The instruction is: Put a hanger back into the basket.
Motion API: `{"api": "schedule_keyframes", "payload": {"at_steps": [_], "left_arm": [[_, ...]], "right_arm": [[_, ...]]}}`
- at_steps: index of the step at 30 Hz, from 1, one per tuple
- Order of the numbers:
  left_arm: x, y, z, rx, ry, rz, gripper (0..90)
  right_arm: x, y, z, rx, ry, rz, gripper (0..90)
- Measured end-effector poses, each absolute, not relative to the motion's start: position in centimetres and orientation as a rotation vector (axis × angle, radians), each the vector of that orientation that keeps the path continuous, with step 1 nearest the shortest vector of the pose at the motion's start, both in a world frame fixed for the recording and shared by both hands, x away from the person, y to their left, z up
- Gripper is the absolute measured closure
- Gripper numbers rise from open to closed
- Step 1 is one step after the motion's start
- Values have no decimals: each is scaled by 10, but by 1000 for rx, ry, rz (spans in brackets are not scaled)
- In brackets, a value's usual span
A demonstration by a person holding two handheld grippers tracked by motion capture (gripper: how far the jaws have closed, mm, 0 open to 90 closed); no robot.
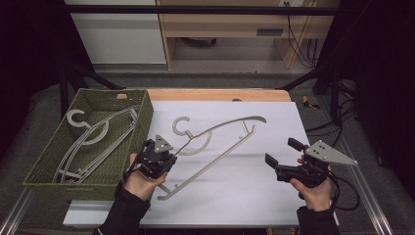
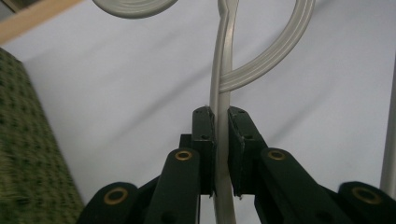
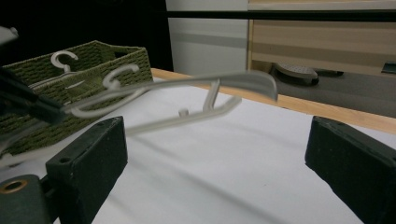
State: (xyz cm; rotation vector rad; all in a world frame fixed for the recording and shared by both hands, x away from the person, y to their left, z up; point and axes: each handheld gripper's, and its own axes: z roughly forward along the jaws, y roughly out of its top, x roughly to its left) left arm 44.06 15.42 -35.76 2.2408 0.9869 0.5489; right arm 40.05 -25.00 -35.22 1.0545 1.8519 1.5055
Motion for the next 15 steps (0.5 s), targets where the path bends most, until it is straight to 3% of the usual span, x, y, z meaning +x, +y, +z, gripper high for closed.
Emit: {"api": "schedule_keyframes", "payload": {"at_steps": [15], "left_arm": [[443, 200, -282, 2194, 987, 736, 822]], "right_arm": [[401, -250, -353, 1065, 1852, 1505, 57]]}}
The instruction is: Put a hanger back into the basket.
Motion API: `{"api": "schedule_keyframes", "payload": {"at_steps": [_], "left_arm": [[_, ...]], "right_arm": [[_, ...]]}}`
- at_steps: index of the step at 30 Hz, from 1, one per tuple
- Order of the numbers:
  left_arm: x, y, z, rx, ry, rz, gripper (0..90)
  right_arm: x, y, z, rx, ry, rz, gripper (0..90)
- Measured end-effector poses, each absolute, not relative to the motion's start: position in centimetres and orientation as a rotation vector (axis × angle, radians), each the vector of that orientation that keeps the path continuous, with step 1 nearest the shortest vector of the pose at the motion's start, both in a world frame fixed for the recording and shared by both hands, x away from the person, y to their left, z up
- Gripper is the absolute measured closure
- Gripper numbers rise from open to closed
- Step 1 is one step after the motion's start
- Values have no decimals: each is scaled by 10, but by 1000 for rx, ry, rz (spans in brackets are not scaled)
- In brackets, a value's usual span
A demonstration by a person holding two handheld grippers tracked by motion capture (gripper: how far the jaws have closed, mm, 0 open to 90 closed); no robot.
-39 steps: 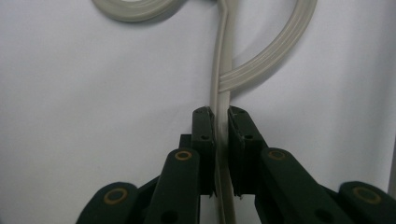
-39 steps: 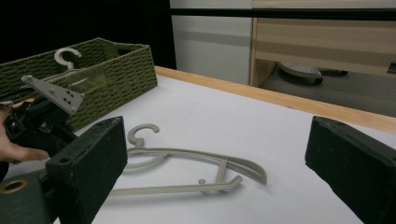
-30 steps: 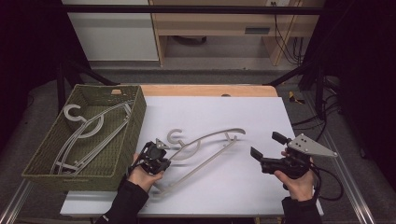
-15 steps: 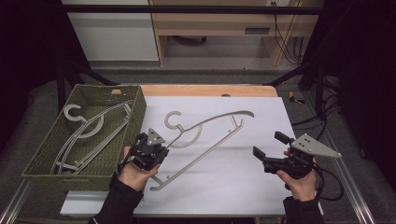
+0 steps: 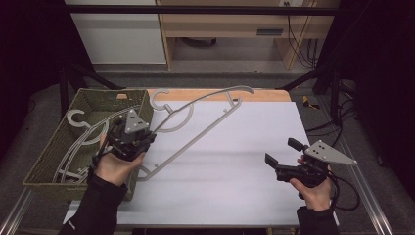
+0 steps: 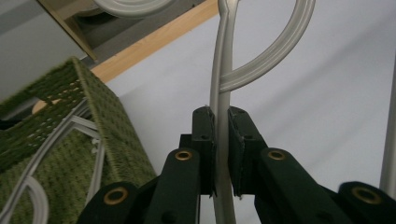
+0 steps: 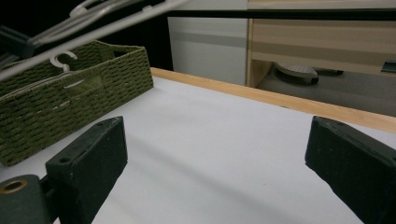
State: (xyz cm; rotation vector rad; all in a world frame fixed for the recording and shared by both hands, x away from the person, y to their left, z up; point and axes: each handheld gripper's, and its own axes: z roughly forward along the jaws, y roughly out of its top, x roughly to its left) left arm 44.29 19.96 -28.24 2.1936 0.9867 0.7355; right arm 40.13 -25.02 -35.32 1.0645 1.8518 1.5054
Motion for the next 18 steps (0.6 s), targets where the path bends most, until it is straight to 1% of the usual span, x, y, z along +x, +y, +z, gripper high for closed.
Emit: {"api": "schedule_keyframes", "payload": {"at_steps": [4, 11, 18], "left_arm": [[449, 215, -272, 2187, 1006, 776, 823], [468, 243, -265, 2189, 1034, 764, 822], [486, 272, -259, 2151, 1102, 802, 822]], "right_arm": [[403, -249, -355, 1068, 1854, 1499, 57], [404, -248, -357, 1071, 1863, 1490, 54], [405, -249, -358, 1077, 1864, 1487, 54]]}}
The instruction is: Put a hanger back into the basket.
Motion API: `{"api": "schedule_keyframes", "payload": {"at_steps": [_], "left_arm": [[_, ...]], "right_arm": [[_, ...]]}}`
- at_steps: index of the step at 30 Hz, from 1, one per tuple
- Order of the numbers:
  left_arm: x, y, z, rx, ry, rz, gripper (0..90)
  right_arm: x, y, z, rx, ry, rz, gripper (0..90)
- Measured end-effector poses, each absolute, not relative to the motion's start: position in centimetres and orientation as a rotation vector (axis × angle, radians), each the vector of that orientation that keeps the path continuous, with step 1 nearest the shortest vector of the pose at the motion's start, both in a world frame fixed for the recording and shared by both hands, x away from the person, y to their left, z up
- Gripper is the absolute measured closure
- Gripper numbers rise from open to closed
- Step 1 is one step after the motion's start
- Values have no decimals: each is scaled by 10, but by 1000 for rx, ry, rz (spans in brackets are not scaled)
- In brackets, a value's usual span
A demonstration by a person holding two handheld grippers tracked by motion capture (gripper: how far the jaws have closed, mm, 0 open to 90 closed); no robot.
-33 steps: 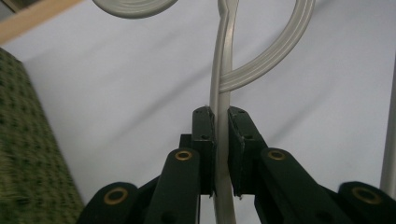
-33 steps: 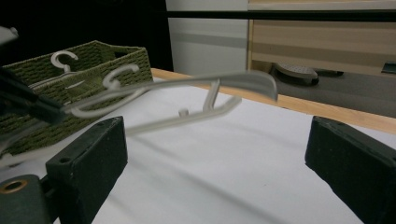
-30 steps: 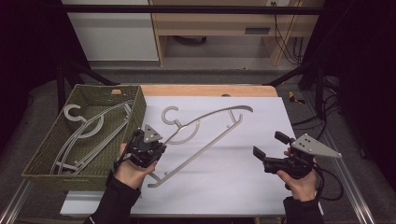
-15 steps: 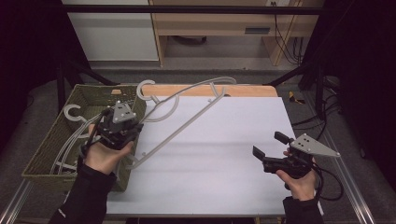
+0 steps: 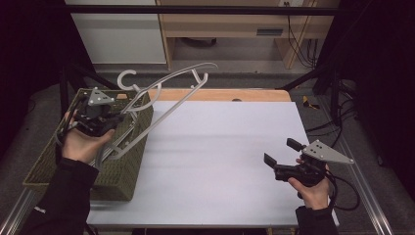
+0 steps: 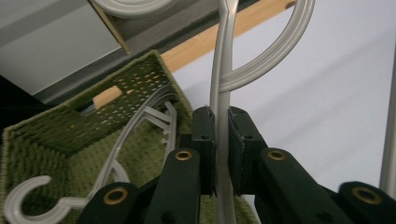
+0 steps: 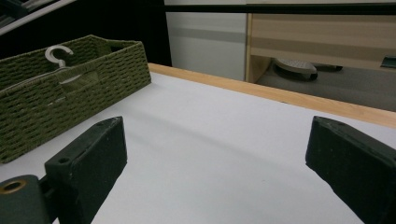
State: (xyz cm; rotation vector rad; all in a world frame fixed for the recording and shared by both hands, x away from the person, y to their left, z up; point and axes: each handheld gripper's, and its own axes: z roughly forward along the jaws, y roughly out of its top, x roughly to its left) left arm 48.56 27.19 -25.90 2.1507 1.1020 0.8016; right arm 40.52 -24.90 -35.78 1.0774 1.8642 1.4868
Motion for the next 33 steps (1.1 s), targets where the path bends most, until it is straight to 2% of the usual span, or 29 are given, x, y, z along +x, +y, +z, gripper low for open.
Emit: {"api": "schedule_keyframes", "payload": {"at_steps": [6, 15, 23, 33], "left_arm": [[496, 298, -261, 2128, 1154, 903, 822], [505, 338, -273, 2140, 1218, 982, 821], [509, 358, -287, 2166, 1231, 1023, 822], [506, 380, -306, 2168, 1311, 1010, 821]], "right_arm": [[406, -249, -358, 1080, 1867, 1484, 54], [408, -247, -361, 1085, 1879, 1473, 54], [408, -247, -361, 1083, 1878, 1472, 54], [408, -248, -361, 1089, 1880, 1470, 54]]}}
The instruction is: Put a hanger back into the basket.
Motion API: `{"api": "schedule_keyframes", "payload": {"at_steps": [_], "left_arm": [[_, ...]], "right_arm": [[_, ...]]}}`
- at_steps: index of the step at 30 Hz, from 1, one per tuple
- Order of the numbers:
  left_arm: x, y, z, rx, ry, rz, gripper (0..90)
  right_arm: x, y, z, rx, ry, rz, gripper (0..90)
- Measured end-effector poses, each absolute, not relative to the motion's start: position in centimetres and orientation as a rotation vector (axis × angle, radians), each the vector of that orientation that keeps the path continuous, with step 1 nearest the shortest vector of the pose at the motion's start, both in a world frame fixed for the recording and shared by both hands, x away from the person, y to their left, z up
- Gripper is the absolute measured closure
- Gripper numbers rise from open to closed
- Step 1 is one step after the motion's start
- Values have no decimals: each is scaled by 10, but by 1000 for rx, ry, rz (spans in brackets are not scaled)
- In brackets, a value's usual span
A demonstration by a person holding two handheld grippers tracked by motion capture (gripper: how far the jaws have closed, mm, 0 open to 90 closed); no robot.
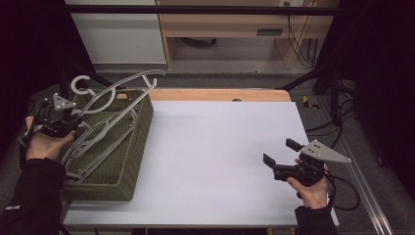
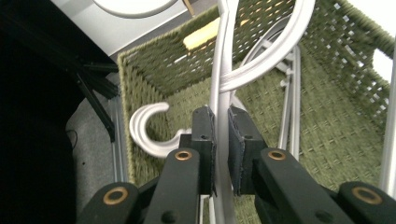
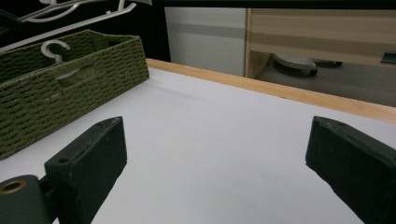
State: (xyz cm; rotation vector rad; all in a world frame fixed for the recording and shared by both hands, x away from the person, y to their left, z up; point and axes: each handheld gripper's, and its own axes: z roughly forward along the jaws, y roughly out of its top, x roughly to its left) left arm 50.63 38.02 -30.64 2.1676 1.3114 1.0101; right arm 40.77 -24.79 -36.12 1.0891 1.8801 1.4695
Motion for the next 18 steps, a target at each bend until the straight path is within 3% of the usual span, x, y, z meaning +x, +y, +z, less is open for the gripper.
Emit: {"api": "schedule_keyframes", "payload": {"at_steps": [18], "left_arm": [[497, 416, -327, 2211, 1382, 1053, 821]], "right_arm": [[408, -244, -361, 1082, 1886, 1462, 54]]}}
